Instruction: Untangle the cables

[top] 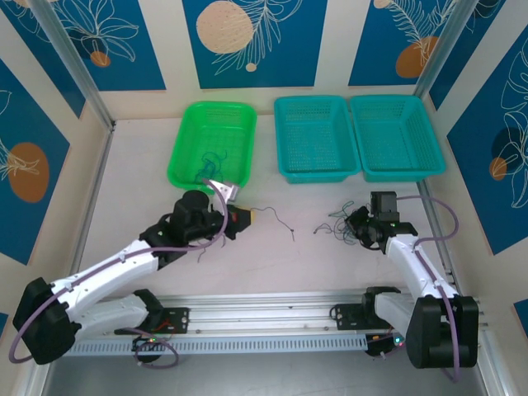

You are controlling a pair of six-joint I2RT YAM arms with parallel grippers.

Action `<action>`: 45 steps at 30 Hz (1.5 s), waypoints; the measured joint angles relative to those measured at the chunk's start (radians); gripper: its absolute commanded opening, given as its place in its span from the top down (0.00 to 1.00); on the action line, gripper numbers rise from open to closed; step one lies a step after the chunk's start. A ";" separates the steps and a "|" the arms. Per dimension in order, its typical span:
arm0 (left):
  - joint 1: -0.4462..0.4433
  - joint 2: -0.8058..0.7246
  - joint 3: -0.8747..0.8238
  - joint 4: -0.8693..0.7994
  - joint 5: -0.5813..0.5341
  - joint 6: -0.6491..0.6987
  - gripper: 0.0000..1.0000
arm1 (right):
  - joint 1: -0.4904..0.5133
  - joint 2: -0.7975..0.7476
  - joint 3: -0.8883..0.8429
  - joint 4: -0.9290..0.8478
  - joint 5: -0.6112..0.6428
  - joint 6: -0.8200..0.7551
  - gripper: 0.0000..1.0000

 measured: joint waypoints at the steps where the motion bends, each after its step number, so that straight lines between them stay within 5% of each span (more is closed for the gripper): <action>1: -0.016 -0.006 -0.016 0.010 -0.031 -0.004 0.87 | 0.003 0.000 0.000 0.003 -0.001 0.000 0.93; 7: -0.039 -0.161 -0.216 -0.166 -0.372 -0.136 0.59 | 0.020 0.000 0.000 0.017 -0.002 0.000 0.92; 13: -0.032 -0.250 -0.253 -0.375 -0.558 -0.219 0.00 | 0.044 0.002 0.000 0.021 -0.001 0.000 0.91; 20: 0.111 0.006 -0.111 -0.480 -0.450 -0.175 0.00 | 0.074 0.003 0.000 0.024 0.002 0.000 0.88; 28: 0.146 0.275 -0.002 -0.453 -0.394 -0.125 0.00 | 0.082 0.003 0.000 0.023 0.003 -0.012 0.85; 34: 0.147 0.404 0.003 -0.412 -0.392 -0.095 0.17 | 0.085 0.003 0.000 0.016 0.002 -0.024 0.85; 38: 0.152 0.422 0.004 -0.407 -0.428 -0.074 0.47 | 0.085 0.004 0.006 0.015 -0.001 -0.029 0.85; 43: 0.158 0.422 0.004 -0.357 -0.344 -0.049 1.00 | 0.085 0.004 0.015 0.013 -0.002 -0.035 0.85; 45: 0.158 0.391 0.004 -0.340 -0.263 -0.050 1.00 | 0.087 0.004 0.015 0.010 -0.002 -0.035 0.84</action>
